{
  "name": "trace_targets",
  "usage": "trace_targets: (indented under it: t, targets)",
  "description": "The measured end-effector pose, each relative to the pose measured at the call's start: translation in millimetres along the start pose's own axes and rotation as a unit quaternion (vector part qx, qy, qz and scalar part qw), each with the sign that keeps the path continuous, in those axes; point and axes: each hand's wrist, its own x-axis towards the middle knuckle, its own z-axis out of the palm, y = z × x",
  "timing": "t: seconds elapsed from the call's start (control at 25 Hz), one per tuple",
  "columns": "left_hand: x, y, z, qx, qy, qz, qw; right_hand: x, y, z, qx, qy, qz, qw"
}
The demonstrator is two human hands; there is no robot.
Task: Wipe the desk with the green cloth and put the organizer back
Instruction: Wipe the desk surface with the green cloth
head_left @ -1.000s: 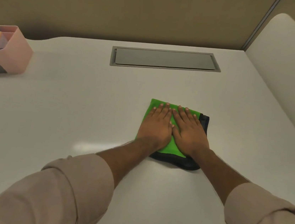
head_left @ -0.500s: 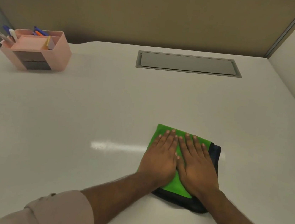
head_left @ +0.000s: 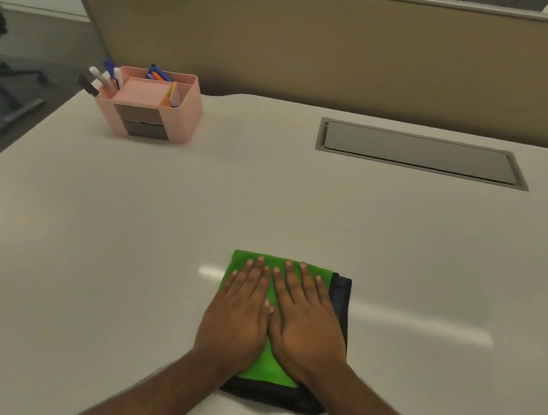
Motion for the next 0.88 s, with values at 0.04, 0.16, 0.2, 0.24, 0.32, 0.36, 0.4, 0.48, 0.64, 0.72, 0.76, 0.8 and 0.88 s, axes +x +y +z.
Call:
trace_targets:
  t: [0.04, 0.16, 0.2, 0.24, 0.32, 0.36, 0.4, 0.48, 0.64, 0.72, 0.76, 0.8, 0.88]
  targets:
    - [-2, -16, -4, 0.002, 0.002, -0.008, 1.000, 9, -13, 4, 0.005, 0.002, -0.010, 1.000]
    - [-5, -61, -15, 0.002, 0.006, -0.034, 0.999, 38, -47, 16, 0.012, 0.008, -0.041, 0.999]
    - [-3, -74, -18, 0.002, 0.004, -0.040, 0.999, 48, -57, 20, 0.016, 0.007, -0.048, 0.999]
    - [-1, -86, -21, 0.003, 0.004, -0.044, 0.999, 57, -65, 22, 0.021, 0.008, -0.055, 0.998]
    - [7, -108, -24, 0.004, 0.002, -0.051, 0.999, 77, -76, 28, 0.032, 0.007, -0.065, 0.997]
    - [12, -117, -25, 0.004, 0.000, -0.053, 0.999, 87, -79, 29, 0.037, 0.006, -0.070, 0.997]
    - [20, -125, -25, 0.006, -0.002, -0.051, 0.999, 97, -80, 30, 0.042, 0.006, -0.072, 0.996]
    - [41, -141, -25, 0.013, -0.006, -0.048, 0.999, 121, -79, 31, 0.048, 0.005, -0.075, 0.996]
    - [93, -165, -21, 0.023, -0.011, -0.041, 0.999, 173, -71, 32, 0.043, 0.006, -0.062, 0.997]
    - [120, -171, -18, 0.024, -0.013, -0.046, 0.999, 198, -60, 32, 0.037, 0.005, -0.056, 0.998]
    - [131, -172, -16, 0.023, -0.011, -0.049, 0.998, 209, -54, 31, 0.034, 0.004, -0.055, 0.998]
    - [144, -171, -14, 0.022, -0.010, -0.050, 0.998, 219, -47, 30, 0.032, 0.005, -0.052, 0.998]
    - [167, -166, -12, 0.022, -0.014, -0.045, 0.999, 235, -32, 25, 0.030, 0.006, -0.044, 0.999]
